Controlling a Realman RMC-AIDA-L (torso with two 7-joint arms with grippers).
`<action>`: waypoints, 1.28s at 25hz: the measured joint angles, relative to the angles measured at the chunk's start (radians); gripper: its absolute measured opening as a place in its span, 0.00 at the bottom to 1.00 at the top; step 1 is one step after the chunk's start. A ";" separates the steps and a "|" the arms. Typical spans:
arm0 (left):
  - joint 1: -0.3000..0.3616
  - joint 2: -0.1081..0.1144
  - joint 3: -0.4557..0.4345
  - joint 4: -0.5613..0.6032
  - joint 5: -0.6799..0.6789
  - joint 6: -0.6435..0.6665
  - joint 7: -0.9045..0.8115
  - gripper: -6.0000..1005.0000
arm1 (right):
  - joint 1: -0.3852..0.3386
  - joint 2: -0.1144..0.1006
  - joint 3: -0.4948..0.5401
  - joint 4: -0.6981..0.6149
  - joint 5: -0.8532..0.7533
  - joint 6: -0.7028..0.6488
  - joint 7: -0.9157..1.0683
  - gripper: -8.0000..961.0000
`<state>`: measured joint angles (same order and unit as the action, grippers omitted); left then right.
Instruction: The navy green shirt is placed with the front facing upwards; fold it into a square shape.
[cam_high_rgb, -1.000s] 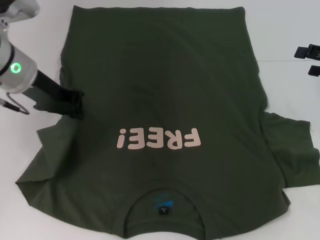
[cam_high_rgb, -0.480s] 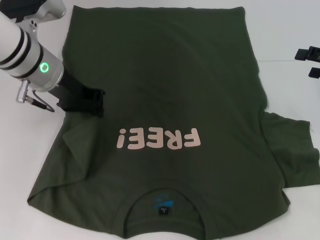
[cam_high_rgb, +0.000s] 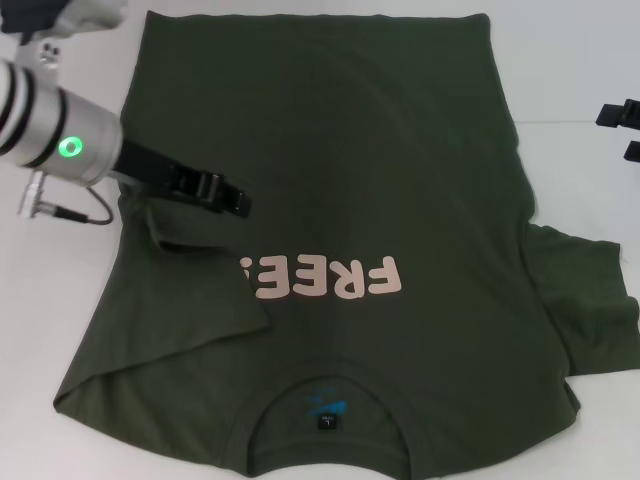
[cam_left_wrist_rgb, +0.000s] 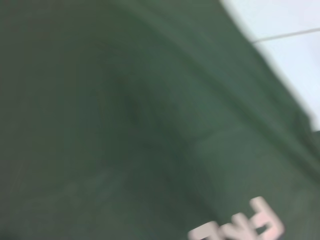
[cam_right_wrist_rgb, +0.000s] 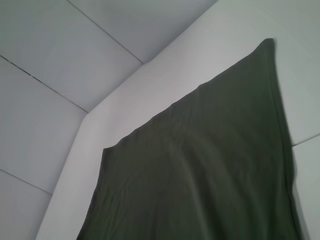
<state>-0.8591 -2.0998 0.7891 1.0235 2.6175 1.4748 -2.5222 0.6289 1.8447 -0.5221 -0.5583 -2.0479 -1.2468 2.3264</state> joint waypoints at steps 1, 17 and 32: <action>0.028 0.005 -0.001 0.014 -0.048 0.005 0.011 0.20 | 0.000 -0.001 -0.001 0.000 0.000 0.000 -0.001 0.98; 0.426 -0.012 -0.048 0.012 -0.501 0.169 0.583 0.70 | -0.025 -0.007 -0.008 -0.014 -0.013 -0.082 -0.179 0.98; 0.434 -0.038 -0.106 -0.028 -0.528 0.160 0.611 0.69 | -0.062 -0.049 -0.003 -0.118 -0.322 -0.345 0.020 0.98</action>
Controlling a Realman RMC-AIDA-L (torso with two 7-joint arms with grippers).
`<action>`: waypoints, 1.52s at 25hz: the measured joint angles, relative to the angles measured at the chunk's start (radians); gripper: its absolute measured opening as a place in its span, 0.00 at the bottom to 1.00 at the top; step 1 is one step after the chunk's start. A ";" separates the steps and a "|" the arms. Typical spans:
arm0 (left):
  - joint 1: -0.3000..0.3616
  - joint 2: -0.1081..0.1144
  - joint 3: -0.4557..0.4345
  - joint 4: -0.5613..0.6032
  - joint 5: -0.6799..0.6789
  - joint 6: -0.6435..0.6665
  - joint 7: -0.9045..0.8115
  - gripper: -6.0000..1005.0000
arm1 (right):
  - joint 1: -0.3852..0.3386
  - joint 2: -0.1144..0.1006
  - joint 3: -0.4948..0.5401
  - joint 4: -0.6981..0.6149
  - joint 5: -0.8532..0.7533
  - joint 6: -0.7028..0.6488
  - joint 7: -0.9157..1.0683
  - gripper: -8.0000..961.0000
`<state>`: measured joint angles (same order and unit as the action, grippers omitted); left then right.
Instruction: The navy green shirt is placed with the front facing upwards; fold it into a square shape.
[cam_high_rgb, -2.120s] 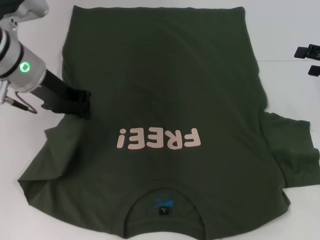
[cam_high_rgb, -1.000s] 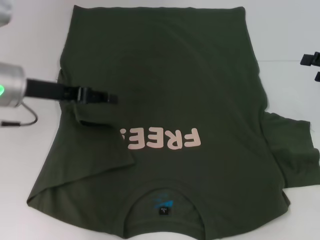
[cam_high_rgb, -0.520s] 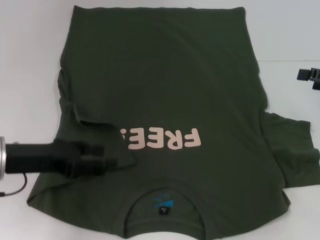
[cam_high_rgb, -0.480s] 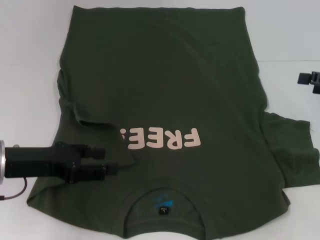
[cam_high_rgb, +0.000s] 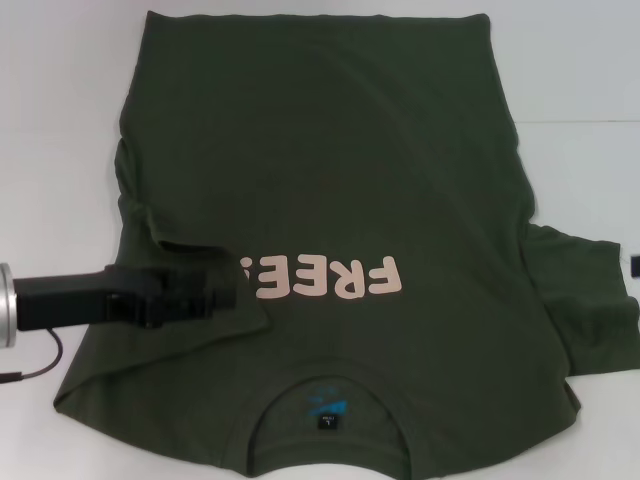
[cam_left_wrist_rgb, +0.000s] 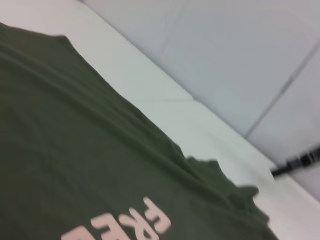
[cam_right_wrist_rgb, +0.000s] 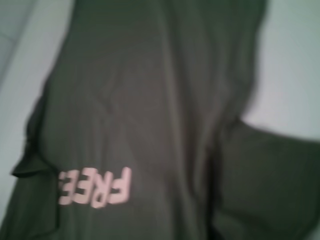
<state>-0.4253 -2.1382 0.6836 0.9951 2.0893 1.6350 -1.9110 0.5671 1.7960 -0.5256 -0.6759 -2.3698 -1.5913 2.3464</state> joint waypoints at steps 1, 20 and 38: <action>-0.004 -0.001 -0.005 -0.007 -0.006 -0.010 -0.006 0.69 | -0.006 0.000 0.002 0.000 -0.010 0.005 0.015 0.98; -0.029 -0.008 -0.035 -0.055 -0.028 -0.049 -0.010 0.69 | -0.025 0.049 -0.003 0.037 -0.019 0.164 0.035 0.98; -0.028 -0.009 -0.053 -0.055 -0.028 -0.060 -0.010 0.69 | 0.023 0.067 -0.007 0.059 -0.083 0.197 0.079 0.98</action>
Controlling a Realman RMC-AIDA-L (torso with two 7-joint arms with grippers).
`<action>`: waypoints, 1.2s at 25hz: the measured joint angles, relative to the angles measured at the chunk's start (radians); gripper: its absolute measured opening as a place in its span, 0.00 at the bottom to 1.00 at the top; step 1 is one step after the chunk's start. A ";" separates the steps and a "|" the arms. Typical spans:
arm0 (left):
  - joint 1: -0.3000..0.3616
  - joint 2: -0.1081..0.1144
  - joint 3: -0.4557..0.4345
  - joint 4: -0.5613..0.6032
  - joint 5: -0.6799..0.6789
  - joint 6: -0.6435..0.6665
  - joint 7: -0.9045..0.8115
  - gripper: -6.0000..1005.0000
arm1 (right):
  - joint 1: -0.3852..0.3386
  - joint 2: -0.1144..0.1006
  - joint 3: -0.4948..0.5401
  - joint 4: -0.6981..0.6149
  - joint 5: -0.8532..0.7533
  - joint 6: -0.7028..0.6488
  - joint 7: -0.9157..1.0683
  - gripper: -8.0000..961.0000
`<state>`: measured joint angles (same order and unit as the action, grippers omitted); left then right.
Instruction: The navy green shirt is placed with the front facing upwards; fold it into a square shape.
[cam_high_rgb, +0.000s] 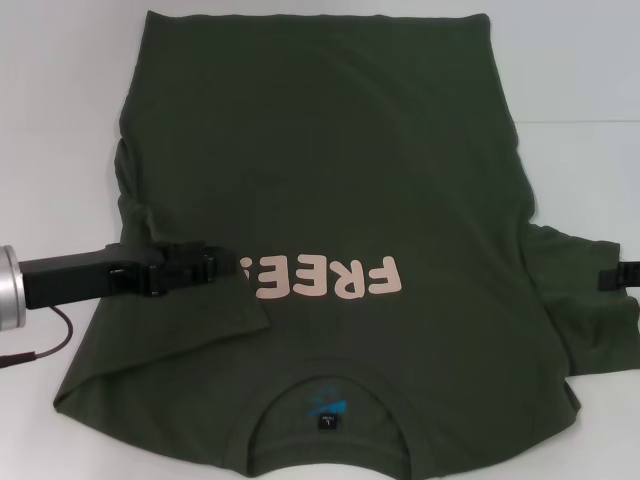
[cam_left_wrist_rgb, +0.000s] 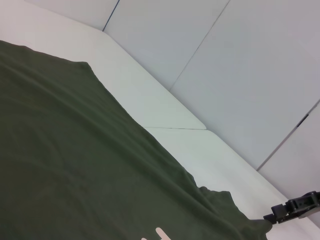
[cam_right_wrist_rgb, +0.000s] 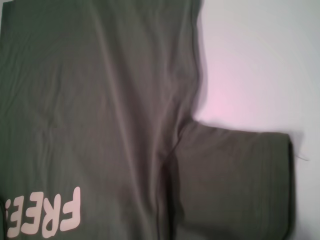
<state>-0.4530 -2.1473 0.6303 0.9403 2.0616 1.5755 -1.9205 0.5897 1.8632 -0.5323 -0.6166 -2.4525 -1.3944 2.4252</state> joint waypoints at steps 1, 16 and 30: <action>0.000 0.000 0.000 0.000 0.000 -0.001 0.000 0.69 | 0.003 0.001 0.000 0.004 -0.001 0.001 0.000 0.98; -0.003 0.000 0.000 0.000 0.000 -0.013 0.004 0.69 | 0.019 0.009 -0.014 0.018 0.000 0.012 0.011 0.92; 0.000 0.000 0.000 0.000 -0.016 -0.026 0.001 0.69 | 0.027 0.013 -0.014 0.021 0.003 0.017 0.001 0.73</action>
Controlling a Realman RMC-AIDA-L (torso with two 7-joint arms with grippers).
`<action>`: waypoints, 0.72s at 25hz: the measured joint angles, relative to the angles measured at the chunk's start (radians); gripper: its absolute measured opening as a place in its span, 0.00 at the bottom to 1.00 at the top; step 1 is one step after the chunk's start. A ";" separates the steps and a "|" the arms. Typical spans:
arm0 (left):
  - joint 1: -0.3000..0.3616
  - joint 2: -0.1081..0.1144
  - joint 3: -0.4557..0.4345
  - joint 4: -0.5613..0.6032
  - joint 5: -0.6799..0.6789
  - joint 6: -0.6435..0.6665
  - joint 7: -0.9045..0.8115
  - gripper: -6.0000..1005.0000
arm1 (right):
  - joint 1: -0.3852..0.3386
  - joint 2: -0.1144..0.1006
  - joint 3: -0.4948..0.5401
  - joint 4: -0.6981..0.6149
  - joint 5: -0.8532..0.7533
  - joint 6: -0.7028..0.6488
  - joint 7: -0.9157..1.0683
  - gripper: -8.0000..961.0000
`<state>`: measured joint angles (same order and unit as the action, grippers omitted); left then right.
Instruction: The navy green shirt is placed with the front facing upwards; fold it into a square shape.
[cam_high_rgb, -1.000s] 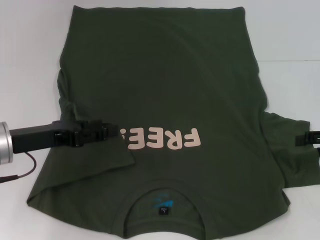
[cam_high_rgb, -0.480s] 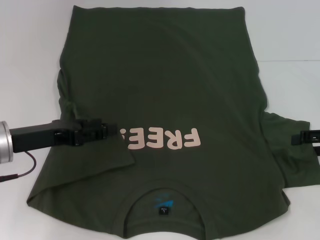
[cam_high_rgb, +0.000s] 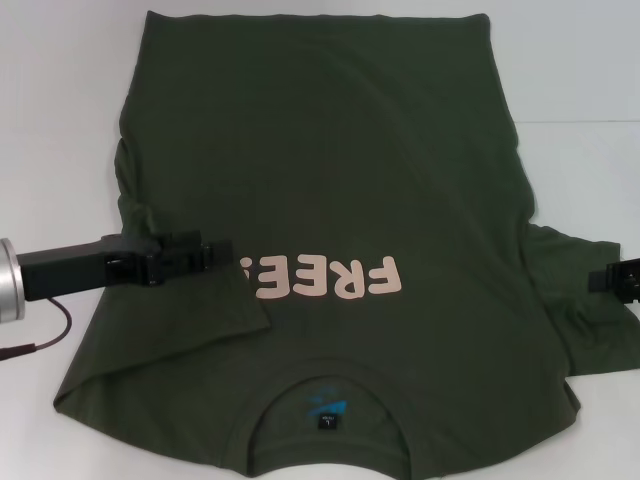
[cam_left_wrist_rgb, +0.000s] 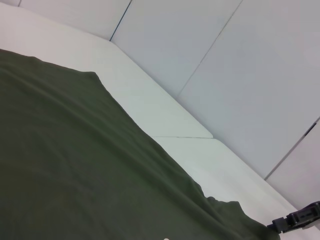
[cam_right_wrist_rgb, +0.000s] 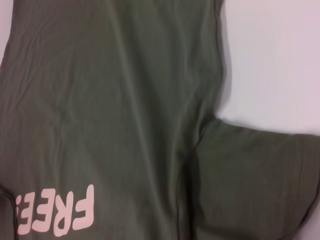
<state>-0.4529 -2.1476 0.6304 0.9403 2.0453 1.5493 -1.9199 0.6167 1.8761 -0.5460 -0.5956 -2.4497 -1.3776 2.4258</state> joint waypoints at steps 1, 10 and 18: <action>0.000 0.000 0.000 0.000 -0.002 0.000 0.000 0.69 | 0.000 0.000 0.000 0.000 0.000 0.001 0.000 0.69; 0.000 0.000 0.000 0.000 -0.010 -0.001 0.000 0.69 | 0.000 0.000 -0.003 0.012 -0.004 0.008 0.008 0.29; -0.002 0.002 0.000 -0.006 -0.010 -0.004 0.000 0.69 | 0.000 0.000 -0.023 0.015 -0.005 0.011 0.014 0.14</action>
<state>-0.4552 -2.1454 0.6304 0.9342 2.0355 1.5450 -1.9201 0.6166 1.8761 -0.5688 -0.5810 -2.4543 -1.3665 2.4402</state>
